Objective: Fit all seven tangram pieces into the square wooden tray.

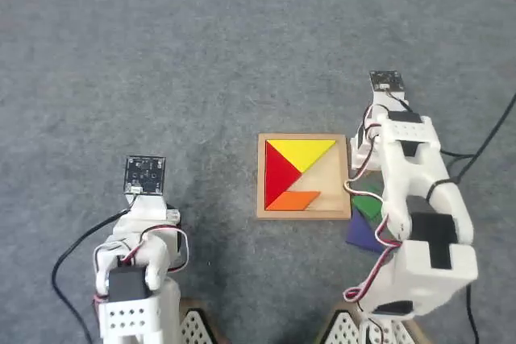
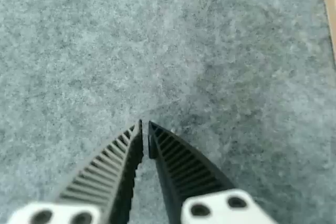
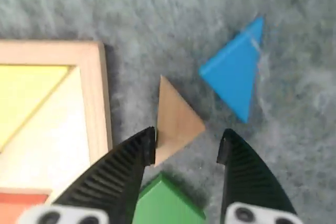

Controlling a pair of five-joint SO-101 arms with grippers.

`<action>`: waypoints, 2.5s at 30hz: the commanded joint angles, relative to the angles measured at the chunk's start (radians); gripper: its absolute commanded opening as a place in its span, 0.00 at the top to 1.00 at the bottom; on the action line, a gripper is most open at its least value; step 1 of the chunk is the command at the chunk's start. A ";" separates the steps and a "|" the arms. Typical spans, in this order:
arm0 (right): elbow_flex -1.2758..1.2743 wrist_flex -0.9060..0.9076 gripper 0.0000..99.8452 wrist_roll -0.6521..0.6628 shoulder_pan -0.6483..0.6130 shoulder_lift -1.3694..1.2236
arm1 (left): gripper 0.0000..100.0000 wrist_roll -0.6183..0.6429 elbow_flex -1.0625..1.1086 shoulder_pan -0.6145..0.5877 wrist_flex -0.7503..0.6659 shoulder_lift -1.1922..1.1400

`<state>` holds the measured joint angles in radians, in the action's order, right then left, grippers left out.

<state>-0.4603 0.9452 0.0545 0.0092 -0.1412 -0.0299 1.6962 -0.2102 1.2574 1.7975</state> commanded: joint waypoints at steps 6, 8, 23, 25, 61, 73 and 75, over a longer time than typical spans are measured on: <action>0.061 -0.047 0.80 0.057 0.002 -0.019 | 0.98 0.017 -0.013 -0.002 0.003 0.018; 0.074 -0.047 0.80 0.060 0.002 -0.041 | 0.98 0.017 -0.013 -0.002 0.003 0.018; 0.104 -0.038 0.92 0.061 0.002 -0.073 | 0.98 0.017 -0.013 -0.002 0.003 0.018; 0.104 -0.028 0.93 0.061 0.004 -0.070 | 0.98 0.017 -0.013 -0.002 0.003 0.018; -0.272 -0.134 0.93 0.493 -0.496 0.472 | 0.98 0.017 -0.013 -0.002 0.003 0.018; -0.272 -0.124 0.93 0.861 -0.522 0.472 | 0.98 0.017 -0.013 -0.002 0.003 0.018; -0.272 -0.101 0.93 0.885 -0.522 0.472 | 0.98 0.017 -0.013 -0.002 0.003 0.018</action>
<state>-0.7396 0.8347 0.8907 -0.5033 0.2685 -0.0299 1.6962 -0.2102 1.2574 1.7975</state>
